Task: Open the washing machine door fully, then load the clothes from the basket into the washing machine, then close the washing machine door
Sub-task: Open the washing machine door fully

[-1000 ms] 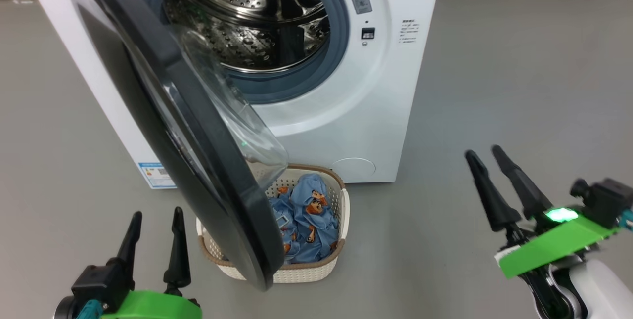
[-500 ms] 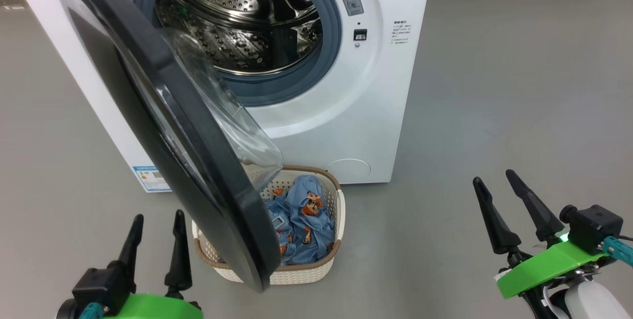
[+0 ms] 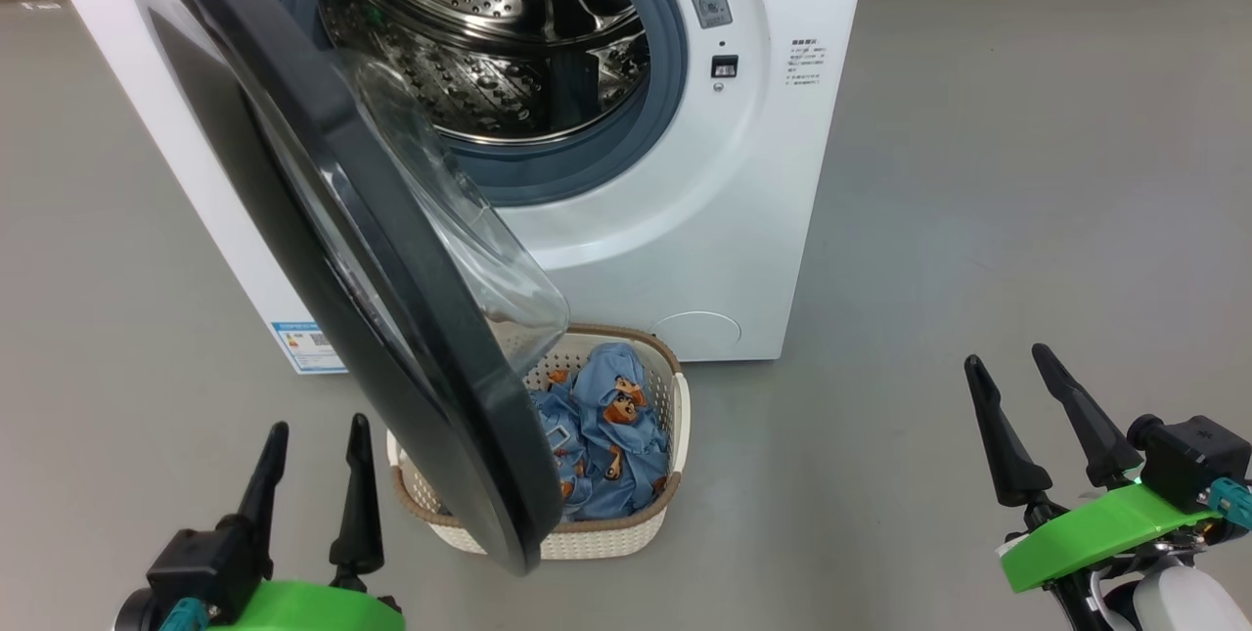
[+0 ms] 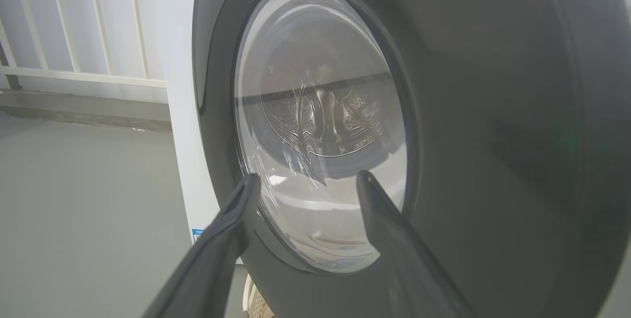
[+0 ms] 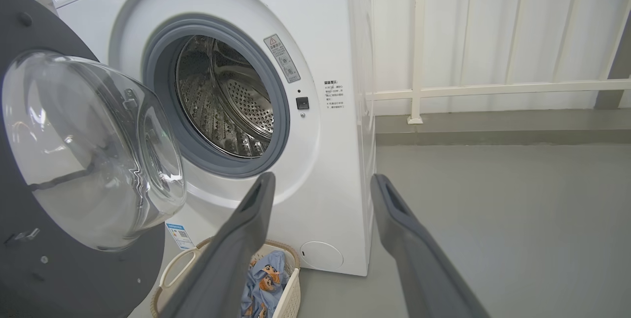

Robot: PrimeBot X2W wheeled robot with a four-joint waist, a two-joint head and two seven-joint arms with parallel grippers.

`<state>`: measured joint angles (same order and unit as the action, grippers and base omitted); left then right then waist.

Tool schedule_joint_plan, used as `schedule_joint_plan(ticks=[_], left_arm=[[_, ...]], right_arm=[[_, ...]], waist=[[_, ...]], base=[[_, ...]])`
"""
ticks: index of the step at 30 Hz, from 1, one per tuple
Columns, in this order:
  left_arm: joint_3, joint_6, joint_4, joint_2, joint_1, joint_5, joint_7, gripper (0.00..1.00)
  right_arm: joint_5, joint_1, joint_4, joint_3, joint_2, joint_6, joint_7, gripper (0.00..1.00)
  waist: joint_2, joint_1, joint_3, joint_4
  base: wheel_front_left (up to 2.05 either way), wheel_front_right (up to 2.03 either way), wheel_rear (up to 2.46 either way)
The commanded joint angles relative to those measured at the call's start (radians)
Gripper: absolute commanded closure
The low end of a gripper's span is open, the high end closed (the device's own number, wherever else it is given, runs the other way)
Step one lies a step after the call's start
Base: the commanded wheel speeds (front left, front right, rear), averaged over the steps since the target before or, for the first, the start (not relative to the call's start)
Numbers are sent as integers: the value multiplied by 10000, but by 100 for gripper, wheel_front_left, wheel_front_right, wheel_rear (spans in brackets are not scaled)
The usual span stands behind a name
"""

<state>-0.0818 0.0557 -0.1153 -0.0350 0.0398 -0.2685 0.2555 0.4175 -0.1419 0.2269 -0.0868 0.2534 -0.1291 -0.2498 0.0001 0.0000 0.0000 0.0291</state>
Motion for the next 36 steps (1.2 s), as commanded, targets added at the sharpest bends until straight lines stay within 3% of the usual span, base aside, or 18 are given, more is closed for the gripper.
schedule_joint_plan(ticks=[1, 24, 25, 26, 28, 36], left_arm=[[300, -70, 287, -152, 291, -21, 63, 0], [329, 3, 290, -152, 342, -24, 63, 0], [328, 4, 305, -152, 352, -19, 63, 9], [322, 7, 316, -152, 361, -19, 63, 51], [315, 16, 350, -152, 375, -3, 63, 100], [233, 7, 781, -152, 468, 122, 63, 100]], right_arm=[[-138, -50, -192, -152, 73, -16, -119, 0], [-178, -111, -114, -135, -198, -16, -120, 0], [-175, -117, -103, -135, -212, -16, -120, 0], [-181, -121, -100, -133, -231, -16, -120, 0], [-196, -139, -155, -119, -262, -16, -120, 0], [-216, -115, -232, -90, -315, -16, -120, 0]], waist=[[-1, 0, 6, 0], [-1, 0, 80, -13], [-1, 0, 84, -15], [-1, 0, 86, -16], [-1, 0, 90, -20], [-1, 0, 64, -5]], base=[[0, 0, 0], [0, 0, 0], [0, 0, 0], [0, 0, 0], [0, 0, 0], [0, 0, 0]])
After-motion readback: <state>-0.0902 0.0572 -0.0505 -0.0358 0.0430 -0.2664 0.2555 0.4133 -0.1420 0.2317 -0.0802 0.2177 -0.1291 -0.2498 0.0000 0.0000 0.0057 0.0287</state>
